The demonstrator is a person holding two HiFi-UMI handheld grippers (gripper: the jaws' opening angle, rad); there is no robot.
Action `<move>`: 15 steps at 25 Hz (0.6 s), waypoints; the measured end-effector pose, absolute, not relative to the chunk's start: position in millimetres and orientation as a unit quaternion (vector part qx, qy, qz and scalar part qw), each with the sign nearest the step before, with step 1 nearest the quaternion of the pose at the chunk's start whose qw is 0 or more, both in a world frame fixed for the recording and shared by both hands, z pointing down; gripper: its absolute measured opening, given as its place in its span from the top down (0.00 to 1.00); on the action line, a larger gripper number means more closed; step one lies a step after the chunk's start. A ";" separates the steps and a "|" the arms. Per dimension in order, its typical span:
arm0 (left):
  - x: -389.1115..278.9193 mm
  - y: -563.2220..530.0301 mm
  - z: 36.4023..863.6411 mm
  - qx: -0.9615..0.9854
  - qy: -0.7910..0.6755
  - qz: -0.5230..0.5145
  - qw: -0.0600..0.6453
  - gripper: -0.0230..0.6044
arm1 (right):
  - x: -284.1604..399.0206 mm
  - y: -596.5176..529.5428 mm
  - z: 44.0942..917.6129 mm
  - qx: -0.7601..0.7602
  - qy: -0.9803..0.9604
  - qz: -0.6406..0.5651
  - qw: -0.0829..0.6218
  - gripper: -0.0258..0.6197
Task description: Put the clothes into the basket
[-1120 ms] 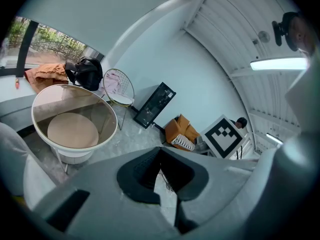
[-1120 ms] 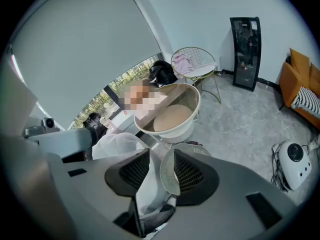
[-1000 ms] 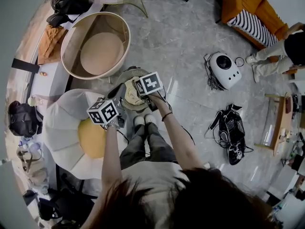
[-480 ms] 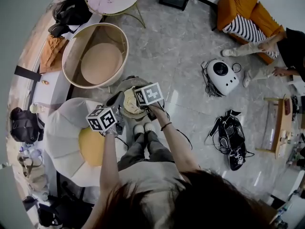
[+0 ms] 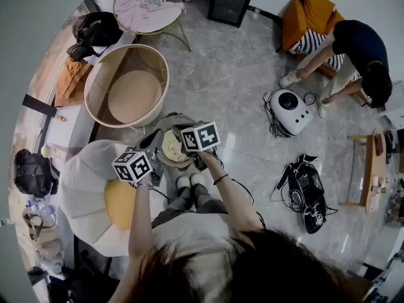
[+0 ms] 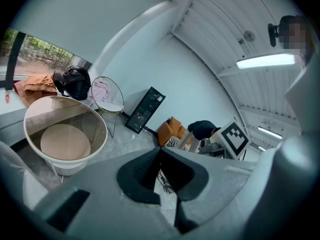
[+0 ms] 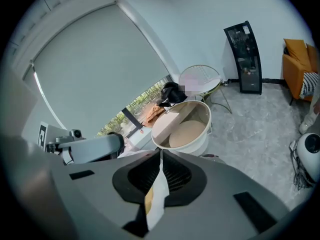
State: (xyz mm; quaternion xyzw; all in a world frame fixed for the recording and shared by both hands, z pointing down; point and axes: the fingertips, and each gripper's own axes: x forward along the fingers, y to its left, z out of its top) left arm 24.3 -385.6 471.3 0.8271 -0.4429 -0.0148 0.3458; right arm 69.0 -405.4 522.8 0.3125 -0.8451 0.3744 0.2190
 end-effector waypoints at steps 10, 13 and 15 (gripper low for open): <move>34.9 -371.3 454.1 0.847 -0.432 -0.007 0.311 0.95 | 66.7 -395.6 474.8 0.293 -0.879 0.340 0.162 0.93; 39.1 -370.5 447.8 0.852 -0.429 -0.004 0.299 0.95 | 68.4 -395.3 460.9 0.287 -0.888 0.326 0.148 0.94; 40.5 -370.5 442.9 0.856 -0.428 -0.002 0.290 0.95 | 68.4 -395.7 451.6 0.285 -0.894 0.317 0.139 0.94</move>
